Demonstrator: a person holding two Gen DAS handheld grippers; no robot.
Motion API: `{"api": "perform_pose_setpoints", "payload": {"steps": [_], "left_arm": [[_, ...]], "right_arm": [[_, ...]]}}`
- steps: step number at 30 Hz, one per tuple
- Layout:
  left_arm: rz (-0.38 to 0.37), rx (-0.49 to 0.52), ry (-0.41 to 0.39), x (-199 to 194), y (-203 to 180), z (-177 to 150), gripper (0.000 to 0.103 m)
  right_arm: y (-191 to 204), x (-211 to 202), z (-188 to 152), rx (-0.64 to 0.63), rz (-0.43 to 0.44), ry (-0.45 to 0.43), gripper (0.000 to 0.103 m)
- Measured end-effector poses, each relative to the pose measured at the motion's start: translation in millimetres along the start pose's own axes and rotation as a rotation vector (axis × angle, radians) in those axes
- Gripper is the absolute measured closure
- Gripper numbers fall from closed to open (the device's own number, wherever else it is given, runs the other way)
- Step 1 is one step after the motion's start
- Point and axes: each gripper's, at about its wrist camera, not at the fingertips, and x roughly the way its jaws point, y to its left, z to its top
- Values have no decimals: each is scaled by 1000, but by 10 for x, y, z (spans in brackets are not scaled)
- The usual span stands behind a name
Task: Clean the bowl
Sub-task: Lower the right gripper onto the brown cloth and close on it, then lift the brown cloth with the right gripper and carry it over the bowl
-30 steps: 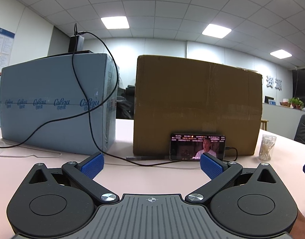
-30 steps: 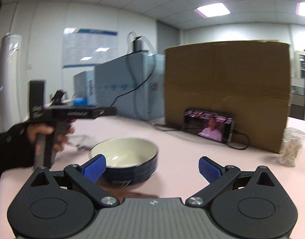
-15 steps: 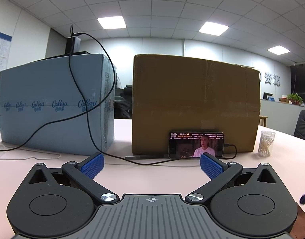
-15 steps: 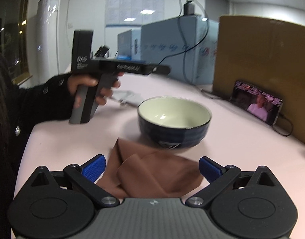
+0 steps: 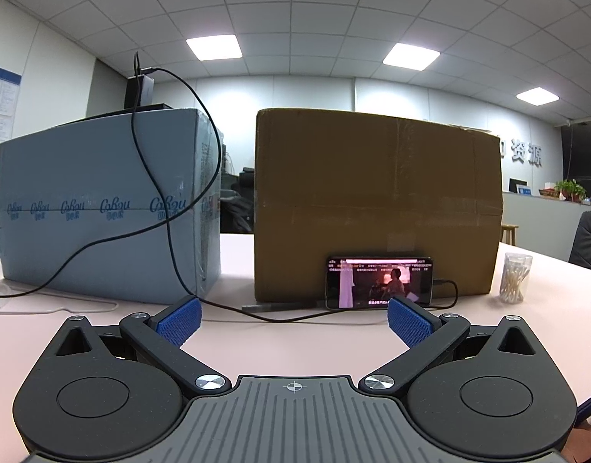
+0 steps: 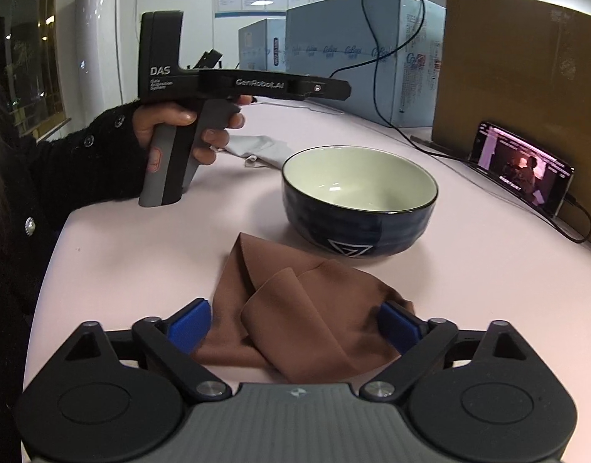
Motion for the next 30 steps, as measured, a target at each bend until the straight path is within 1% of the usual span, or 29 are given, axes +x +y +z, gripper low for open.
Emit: {"api": "perform_pose_setpoints", "payload": {"steps": [5,10,12,16,19,21,22,25,27,30], "left_arm": [[0,1,2,3,0,7,0],[-1,0,3,6,4,7,0],[-1,1,3,6,3,9,0],[-2,1,1,3,-1,6,0],[-2,0,1,-1,1,3,0],[-2,0,1,-1,0,2,0],[-2,0,1,-1,-1,2,0],[-2,1,1,0,-2,1,0],[-2,1,0,1,-2,2,0],[-2,0,1,6,2,4,0]], "right_arm": [[27,-1,3,-21,-19,2,15],[61,-19,7,-43,-15,-4,24],[72,-26,10,-50,-13,-7,30],[91,-38,14,-59,-10,-11,37],[102,-43,17,-65,-9,-15,46],[109,-49,18,-69,-9,-18,54],[112,-51,18,-71,-10,-19,55],[118,-58,17,-73,-15,-24,64],[120,-63,15,-74,-19,-28,73],[116,-66,12,-74,-26,-31,79]]}}
